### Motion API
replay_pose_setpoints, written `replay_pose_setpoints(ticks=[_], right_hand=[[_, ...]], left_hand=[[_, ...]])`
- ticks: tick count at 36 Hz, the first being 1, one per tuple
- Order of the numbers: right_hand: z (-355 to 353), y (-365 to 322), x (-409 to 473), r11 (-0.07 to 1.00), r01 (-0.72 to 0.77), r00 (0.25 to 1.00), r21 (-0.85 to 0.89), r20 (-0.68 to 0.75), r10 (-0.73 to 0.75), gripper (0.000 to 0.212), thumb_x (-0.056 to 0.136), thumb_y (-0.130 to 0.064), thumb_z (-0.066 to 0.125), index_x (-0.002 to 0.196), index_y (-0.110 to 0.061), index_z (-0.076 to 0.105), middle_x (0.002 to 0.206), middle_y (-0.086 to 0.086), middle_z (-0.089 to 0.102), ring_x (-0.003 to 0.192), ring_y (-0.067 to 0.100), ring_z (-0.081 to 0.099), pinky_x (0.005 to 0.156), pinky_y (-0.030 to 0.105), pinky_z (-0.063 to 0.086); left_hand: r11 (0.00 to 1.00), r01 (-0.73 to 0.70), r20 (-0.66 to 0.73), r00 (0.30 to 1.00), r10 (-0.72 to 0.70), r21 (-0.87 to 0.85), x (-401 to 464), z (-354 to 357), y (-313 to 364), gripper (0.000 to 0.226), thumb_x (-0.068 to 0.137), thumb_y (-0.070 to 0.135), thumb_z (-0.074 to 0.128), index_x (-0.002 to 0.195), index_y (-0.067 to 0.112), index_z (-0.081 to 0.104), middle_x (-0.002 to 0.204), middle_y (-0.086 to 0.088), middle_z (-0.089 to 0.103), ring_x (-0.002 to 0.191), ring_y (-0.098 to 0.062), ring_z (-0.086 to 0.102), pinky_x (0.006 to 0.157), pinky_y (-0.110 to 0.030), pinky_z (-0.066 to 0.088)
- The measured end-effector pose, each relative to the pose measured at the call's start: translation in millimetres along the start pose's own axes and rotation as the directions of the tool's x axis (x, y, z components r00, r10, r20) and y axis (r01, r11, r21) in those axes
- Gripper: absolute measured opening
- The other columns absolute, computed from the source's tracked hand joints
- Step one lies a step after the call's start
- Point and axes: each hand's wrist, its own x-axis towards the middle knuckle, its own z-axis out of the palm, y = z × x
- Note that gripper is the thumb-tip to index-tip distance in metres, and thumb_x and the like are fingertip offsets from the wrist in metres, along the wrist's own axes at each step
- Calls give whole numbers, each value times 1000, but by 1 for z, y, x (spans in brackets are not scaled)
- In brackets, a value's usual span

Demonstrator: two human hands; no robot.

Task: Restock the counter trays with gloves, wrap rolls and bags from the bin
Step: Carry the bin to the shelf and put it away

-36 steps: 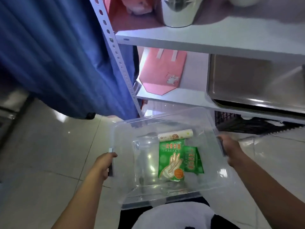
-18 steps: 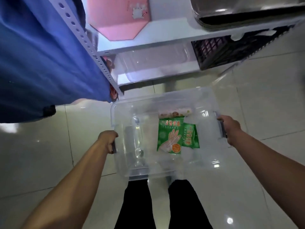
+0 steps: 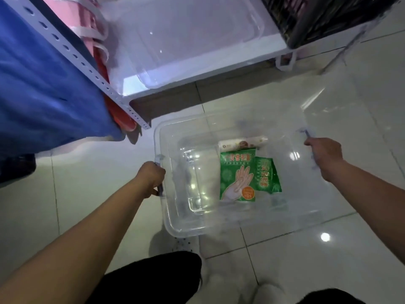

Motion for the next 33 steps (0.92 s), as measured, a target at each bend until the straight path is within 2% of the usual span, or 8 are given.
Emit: replay_pose_setpoints(ticks=[4,9,12,15,20,25,30,33], right_hand=[[31,22,45,994,82,996,75,-36,-80,30,74,-30,63,99,-15,68,94,7,59,80,27,54,74,42,48],[52,44,78,974,190,971,125,-174,-167,38,66,-38,62,93,-13,70,81,9,64,74,29,59,64,35,42],[61,52,82,963,265,940,-49,-207,-270,37,71,-45,53,92,-16,63,77,4,61,67,27,57,61,32,41],[71,66,81,898,342,884,-278,-228,-407,47,76,-50,46,115,-25,55,106,10,64,89,37,61,74,40,43],[76,72,83,845,441,802,-302,-290,-522,60,80,-38,60,135,-24,39,138,16,50,118,46,51,95,57,40],[39,60,96,959,263,869,-109,-404,-284,61,84,-28,63,139,-24,38,148,19,35,130,47,37,104,61,32],[22,66,97,939,300,901,-170,-274,-337,58,85,-20,61,140,-21,42,146,20,39,126,45,43,104,58,37],[34,71,81,868,442,860,-227,-170,-482,50,89,-23,59,137,-18,47,143,17,45,128,39,44,105,53,38]], left_hand=[[996,-38,69,997,33,80,49,12,2,3,90,-1,59,90,-1,57,84,-18,60,68,-29,61,45,-38,58],[931,-16,299,949,-102,366,82,-11,27,35,84,18,75,109,-3,63,105,-18,68,82,-33,71,60,-46,61],[841,8,234,959,-159,540,88,-29,55,45,84,40,74,108,3,65,110,-14,70,90,-33,70,64,-48,61],[841,-87,-24,993,119,535,90,-44,82,38,89,45,67,93,7,67,96,-13,71,78,-29,68,59,-37,59],[711,-425,-399,614,681,560,95,-44,114,37,89,21,65,124,8,63,120,-15,63,91,-26,60,73,-28,49],[608,-311,-320,631,707,731,104,-36,129,82,86,34,70,153,18,26,159,-14,23,143,-37,23,112,-51,31],[595,-231,-337,644,687,770,131,-39,143,70,86,31,69,146,14,37,154,-15,31,140,-38,26,111,-54,32],[555,-175,-408,508,759,813,142,-39,143,44,84,13,64,126,8,52,135,-18,48,126,-37,38,105,-51,36]])
